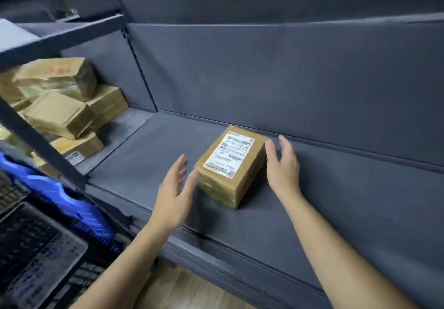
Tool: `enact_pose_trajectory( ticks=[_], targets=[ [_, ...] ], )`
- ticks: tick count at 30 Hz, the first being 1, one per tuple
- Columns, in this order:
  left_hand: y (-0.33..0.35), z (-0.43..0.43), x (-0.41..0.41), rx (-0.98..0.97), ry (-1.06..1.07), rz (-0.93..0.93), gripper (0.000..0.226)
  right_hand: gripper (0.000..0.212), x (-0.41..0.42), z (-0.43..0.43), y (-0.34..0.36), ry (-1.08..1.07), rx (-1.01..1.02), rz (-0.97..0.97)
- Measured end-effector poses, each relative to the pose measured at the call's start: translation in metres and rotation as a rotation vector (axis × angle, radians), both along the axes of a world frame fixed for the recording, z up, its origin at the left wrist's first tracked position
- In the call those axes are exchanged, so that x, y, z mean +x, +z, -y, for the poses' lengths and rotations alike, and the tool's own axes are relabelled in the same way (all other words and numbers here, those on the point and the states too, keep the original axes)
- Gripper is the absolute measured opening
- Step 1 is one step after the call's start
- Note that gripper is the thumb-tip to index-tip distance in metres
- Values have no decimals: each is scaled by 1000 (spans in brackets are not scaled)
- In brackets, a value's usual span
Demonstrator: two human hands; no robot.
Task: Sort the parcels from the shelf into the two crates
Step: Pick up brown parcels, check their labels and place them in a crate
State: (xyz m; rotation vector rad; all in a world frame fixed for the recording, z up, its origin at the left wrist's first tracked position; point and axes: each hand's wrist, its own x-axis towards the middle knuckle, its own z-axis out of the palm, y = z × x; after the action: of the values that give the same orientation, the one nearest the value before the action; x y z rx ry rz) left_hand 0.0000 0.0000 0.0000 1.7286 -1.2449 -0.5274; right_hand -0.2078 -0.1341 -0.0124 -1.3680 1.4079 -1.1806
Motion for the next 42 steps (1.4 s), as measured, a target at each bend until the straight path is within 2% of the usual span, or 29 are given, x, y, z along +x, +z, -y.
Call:
enact_pose_trajectory(
  ticks=[2,4,6,8,10,12,18,21,24,28,30,33,36,40,42],
  targets=[
    [1,18,2,18,-29,-178,73,56,10,13,1,-15,67,23],
    [-4,28,1,12,-75,-250,68,42,20,16,1,-14,89,-34],
    [-11,30,0,-37,-122,-304,45,41,29,15,0,-58,66,-60],
    [-12,27,1,-135,-196,-346,30,33,35,9,3,-102,24,37],
    [-9,21,5,-233,-266,-347,31,16,40,0,16,-108,-28,196],
    [-7,15,13,-320,-308,-337,41,17,44,-11,36,-92,-66,338],
    [-6,15,37,-524,-353,-289,54,27,61,-25,80,-83,-300,353],
    [-6,24,51,-630,-469,-197,62,30,66,-28,88,-110,-381,344],
    [-4,35,67,-714,-607,11,70,27,66,-26,92,-112,-374,351],
    [6,48,76,-817,-673,300,64,28,63,-23,94,-135,-308,388],
    [7,54,79,-851,-685,354,64,29,62,-23,94,-138,-293,396],
    [8,60,81,-880,-694,371,52,32,59,-22,93,-145,-258,411],
    [12,64,80,-835,-679,279,49,34,54,-20,93,-130,-234,389],
    [30,66,73,-598,-499,-92,50,30,43,-17,92,-53,-161,406],
    [43,77,71,-487,-335,-281,44,51,30,-17,85,19,-125,397]
  ],
)
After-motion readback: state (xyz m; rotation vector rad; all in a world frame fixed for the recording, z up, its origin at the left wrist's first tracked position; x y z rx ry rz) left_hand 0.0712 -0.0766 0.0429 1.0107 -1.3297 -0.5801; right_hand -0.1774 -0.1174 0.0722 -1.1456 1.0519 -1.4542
